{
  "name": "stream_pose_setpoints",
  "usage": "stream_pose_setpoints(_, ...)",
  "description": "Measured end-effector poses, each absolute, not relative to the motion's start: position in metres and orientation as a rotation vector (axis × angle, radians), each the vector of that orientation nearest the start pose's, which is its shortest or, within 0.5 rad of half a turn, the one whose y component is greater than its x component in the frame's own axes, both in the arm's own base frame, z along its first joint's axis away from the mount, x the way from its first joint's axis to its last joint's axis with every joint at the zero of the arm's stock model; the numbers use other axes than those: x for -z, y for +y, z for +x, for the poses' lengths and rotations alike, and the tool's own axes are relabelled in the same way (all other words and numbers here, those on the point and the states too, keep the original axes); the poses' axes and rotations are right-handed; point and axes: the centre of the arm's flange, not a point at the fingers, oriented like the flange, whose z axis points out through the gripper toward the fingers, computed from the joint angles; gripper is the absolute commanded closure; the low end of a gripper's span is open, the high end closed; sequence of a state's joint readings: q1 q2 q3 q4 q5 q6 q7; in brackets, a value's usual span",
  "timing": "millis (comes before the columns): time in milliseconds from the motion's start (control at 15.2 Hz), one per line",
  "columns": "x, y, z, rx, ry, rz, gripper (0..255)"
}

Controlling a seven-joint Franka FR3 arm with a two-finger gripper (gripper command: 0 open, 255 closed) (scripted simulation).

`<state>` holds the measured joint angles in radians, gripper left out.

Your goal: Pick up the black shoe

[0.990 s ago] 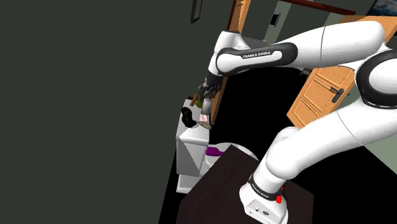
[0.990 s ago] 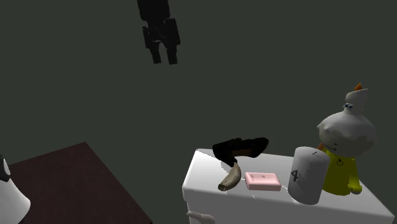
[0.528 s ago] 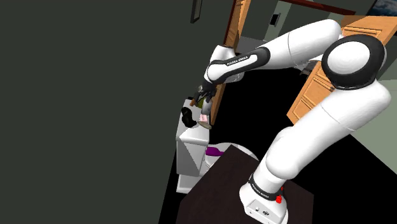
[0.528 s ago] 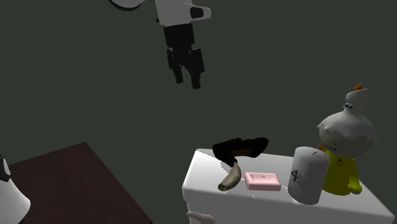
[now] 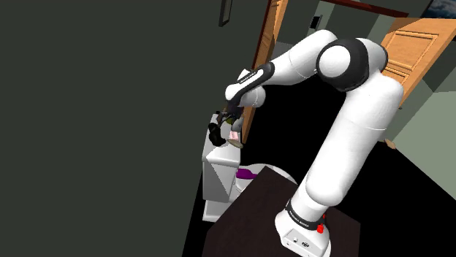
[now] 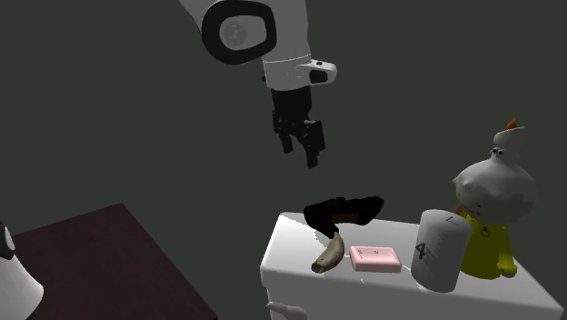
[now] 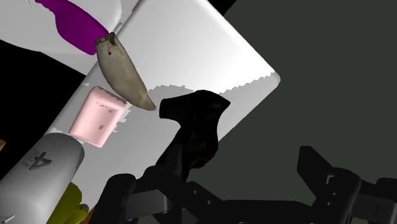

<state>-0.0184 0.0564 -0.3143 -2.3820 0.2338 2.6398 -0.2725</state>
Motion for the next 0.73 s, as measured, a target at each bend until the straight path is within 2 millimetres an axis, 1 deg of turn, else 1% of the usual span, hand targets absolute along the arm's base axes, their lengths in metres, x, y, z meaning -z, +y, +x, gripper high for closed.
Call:
stream_pose_setpoints(132, -0.302, -0.189, 0.503, 0.372, 0.409, -3.031, 0)
stream_pose_setpoints(264, -0.279, -0.200, 0.511, 0.389, 0.433, -3.015, 0)
stream_pose_setpoints(396, -0.260, -0.208, 0.527, 0.406, 0.456, -2.996, 0)
stream_pose_setpoints(462, -0.251, -0.214, 0.530, 0.414, 0.468, -2.988, 0)
stream_pose_setpoints(594, -0.231, -0.223, 0.544, 0.431, 0.492, -2.970, 0)
stream_pose_setpoints(660, -0.224, -0.230, 0.549, 0.438, 0.500, -2.963, 0)
stream_pose_setpoints(726, -0.215, -0.232, 0.551, 0.441, 0.505, -2.959, 0)
